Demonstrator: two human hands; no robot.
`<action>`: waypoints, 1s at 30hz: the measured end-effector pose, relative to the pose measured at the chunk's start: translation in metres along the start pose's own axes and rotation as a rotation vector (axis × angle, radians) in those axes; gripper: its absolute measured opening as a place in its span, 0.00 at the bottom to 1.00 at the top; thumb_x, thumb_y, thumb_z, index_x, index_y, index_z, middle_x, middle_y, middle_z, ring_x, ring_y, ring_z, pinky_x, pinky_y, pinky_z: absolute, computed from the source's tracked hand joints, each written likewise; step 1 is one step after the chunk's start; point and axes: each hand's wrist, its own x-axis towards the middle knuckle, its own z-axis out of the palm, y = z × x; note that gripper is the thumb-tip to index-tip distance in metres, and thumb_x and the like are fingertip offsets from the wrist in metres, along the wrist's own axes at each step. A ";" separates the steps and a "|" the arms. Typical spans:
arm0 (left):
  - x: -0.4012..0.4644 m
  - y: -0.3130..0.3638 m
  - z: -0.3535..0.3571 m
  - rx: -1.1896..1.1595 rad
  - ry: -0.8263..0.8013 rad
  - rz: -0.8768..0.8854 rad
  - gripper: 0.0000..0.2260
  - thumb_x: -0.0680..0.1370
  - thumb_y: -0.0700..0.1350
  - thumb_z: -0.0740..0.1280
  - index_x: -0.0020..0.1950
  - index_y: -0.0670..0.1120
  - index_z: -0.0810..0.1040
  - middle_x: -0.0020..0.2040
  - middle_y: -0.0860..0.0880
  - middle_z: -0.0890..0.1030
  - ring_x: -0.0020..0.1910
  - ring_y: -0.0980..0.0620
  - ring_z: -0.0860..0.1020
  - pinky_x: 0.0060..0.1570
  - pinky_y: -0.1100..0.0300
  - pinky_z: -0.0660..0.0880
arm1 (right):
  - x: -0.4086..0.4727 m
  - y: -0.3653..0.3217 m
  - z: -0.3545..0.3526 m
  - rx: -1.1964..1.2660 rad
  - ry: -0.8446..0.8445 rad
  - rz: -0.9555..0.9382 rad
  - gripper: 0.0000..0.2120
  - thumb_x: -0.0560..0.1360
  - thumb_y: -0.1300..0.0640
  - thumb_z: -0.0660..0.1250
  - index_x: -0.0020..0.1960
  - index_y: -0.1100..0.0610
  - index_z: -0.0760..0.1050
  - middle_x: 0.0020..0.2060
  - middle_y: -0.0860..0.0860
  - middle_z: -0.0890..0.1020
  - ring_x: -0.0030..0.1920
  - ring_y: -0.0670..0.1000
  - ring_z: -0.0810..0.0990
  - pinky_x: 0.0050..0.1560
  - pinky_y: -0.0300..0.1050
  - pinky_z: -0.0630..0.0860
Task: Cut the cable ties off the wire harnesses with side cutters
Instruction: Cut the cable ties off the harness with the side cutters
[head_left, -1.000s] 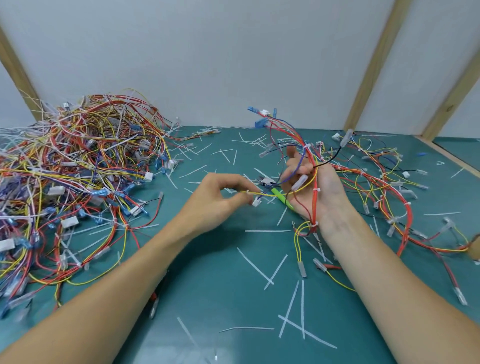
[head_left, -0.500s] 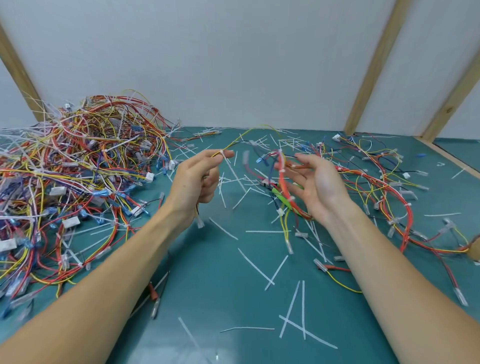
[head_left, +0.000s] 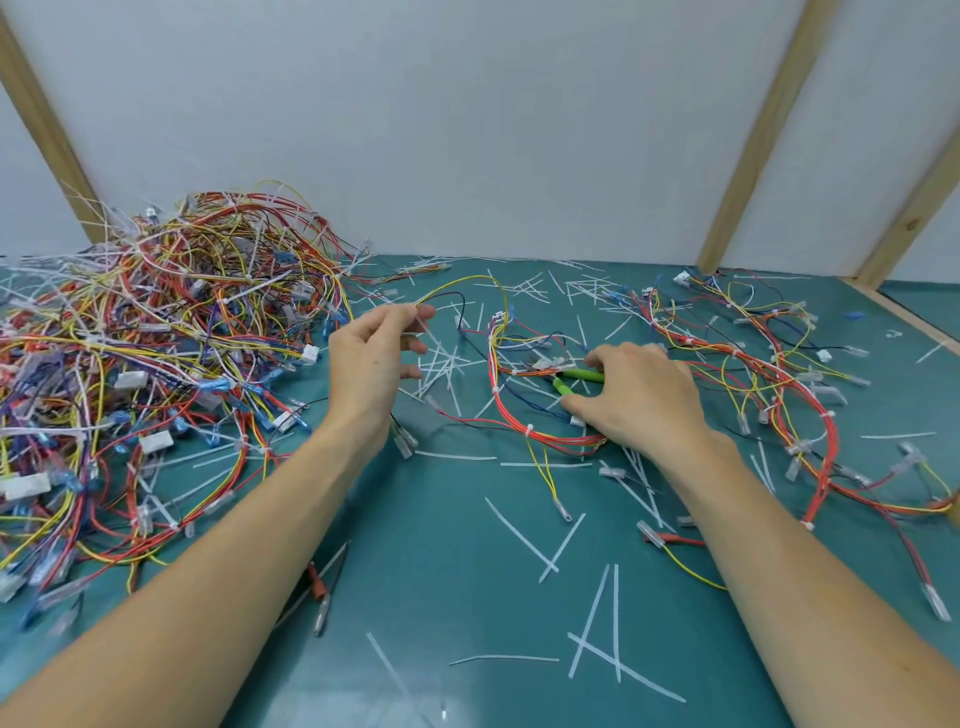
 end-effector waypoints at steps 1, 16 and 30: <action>0.001 -0.001 -0.001 -0.005 0.002 0.001 0.09 0.80 0.39 0.65 0.46 0.45 0.85 0.40 0.49 0.82 0.34 0.56 0.77 0.28 0.65 0.73 | 0.000 0.000 -0.001 -0.002 -0.021 0.005 0.27 0.71 0.34 0.70 0.64 0.48 0.79 0.59 0.50 0.81 0.65 0.56 0.73 0.60 0.55 0.70; 0.003 -0.002 -0.005 -0.243 -0.049 -0.167 0.05 0.82 0.41 0.65 0.52 0.47 0.81 0.39 0.51 0.85 0.38 0.55 0.84 0.33 0.66 0.77 | 0.001 0.000 -0.006 0.208 0.169 0.097 0.23 0.76 0.39 0.65 0.60 0.55 0.78 0.52 0.53 0.82 0.53 0.59 0.79 0.53 0.55 0.68; 0.011 0.001 -0.011 -0.365 0.252 -0.164 0.04 0.85 0.43 0.61 0.57 0.47 0.75 0.50 0.52 0.86 0.39 0.59 0.82 0.35 0.66 0.76 | -0.011 -0.006 -0.022 0.305 -0.061 -0.250 0.26 0.66 0.46 0.75 0.65 0.44 0.82 0.57 0.47 0.82 0.60 0.51 0.78 0.61 0.45 0.72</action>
